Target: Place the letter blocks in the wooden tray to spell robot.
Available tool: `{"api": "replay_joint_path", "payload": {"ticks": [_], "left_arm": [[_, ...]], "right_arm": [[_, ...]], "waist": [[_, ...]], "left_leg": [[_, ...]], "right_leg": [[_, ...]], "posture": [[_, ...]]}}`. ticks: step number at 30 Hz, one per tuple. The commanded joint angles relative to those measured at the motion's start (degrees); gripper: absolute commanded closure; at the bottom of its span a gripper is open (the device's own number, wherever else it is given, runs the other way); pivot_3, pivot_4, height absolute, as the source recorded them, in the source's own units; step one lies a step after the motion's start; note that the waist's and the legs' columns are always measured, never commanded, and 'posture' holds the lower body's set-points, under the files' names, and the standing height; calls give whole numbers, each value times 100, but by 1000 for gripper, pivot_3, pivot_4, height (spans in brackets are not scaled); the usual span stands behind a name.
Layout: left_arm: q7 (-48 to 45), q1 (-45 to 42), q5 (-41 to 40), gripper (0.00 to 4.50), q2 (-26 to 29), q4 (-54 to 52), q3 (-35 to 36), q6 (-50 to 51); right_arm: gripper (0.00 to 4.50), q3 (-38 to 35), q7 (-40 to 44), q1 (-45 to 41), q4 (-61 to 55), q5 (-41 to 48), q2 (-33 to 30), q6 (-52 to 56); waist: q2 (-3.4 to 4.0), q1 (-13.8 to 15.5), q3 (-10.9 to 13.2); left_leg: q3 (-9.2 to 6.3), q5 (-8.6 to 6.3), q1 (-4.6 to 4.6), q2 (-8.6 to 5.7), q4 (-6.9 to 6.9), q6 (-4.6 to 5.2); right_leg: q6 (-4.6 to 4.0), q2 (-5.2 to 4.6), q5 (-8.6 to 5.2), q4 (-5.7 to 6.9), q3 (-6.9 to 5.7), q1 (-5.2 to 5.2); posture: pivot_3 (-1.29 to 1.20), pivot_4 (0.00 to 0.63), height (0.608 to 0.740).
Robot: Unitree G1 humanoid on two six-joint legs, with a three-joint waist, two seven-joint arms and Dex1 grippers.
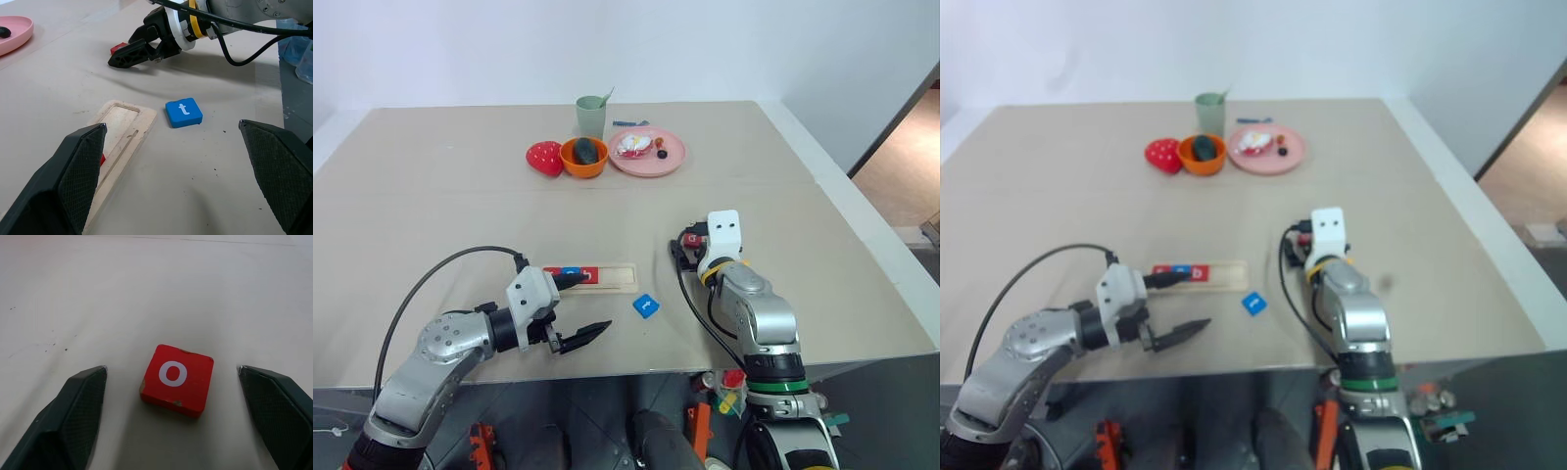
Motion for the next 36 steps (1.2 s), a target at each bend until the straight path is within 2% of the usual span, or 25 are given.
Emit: {"api": "replay_joint_path", "payload": {"ticks": [1, 5, 7, 10, 15, 21, 31, 32, 34, 36], "left_arm": [[18, -11, 35, 0, 51, -187, -9, -78], [16, 6, 59, 0, 69, -175, -16, -88], [12, 8, 58, 0, 82, -160, 0, -90], [0, 34, 66, 0, 100, -155, 17, -98], [-29, 128, 109, 0, 150, -170, 19, -121], [-90, 173, 134, 0, 251, -137, 7, -160], [-189, 134, -34, 0, 194, -67, 62, -136], [-182, 131, -93, 0, 170, -75, 75, -92], [-180, 112, -129, 0, 155, -81, 62, -56], [-169, 101, -125, 0, 154, -92, 26, -62]], "right_arm": [[1547, -143, -131, 34, 118, 69, 38, -9], [2992, -76, -176, 94, 122, 95, 118, -39], [3307, -20, -148, 155, 56, 71, 97, -27], [3307, 140, 2, 367, -305, 68, -5, 159], [3307, 659, 589, 1151, -1830, 333, -397, 1087], [3307, 989, 526, 1693, -3369, 551, -405, 2270], [3307, 989, 419, 1701, -3400, 598, -221, 2642], [2807, 987, 417, 1700, -3393, 592, -224, 2631], [2173, 910, 425, 1668, -3373, 623, -198, 2586], [1346, 795, 498, 1566, -3491, 694, -256, 2569]], "waist": [[-1, 0, -1], [-7, -2, -5], [-7, -2, -5], [-9, -1, -7], [-12, 8, -10], [-13, -1, -11], [-20, -2, -15], [-20, -3, -16], [-22, -2, -17], [-23, -3, -17]], "left_leg": [[0, 0, 0, 0, 0, 0], [0, 0, 1, 1, 0, 0], [-1, 0, 1, 2, 0, 0], [-3, 0, 1, 2, 0, 0], [-4, -1, 0, 2, -5, -1], [-10, -2, 6, 7, -7, -2], [-3, 0, 6, 4, -3, -4], [-3, 0, 6, 4, -3, -4], [-4, 0, 6, 5, -3, -4], [-6, 0, 6, 6, -3, -4]], "right_leg": [[0, 0, 0, 0, 0, 0], [0, 1, 0, -1, 1, 0], [0, 2, 0, 0, -1, 0], [-1, 2, -1, 0, -4, 0], [1, -1, -10, -2, -4, 0], [-8, 4, -13, 0, -12, 0], [-27, 0, -21, -3, -5, 1], [-27, 0, -21, -3, -5, 1], [-28, 1, -22, -2, -7, 1], [-28, 2, -22, -2, -9, 1]], "posture": [[0, 150, 740], [0, 150, 740], [0, 150, 740], [0, 150, 740], [0, 150, 740], [0, 150, 740], [0, 150, 740], [0, 150, 740], [0, 150, 740], [0, 150, 740]]}}
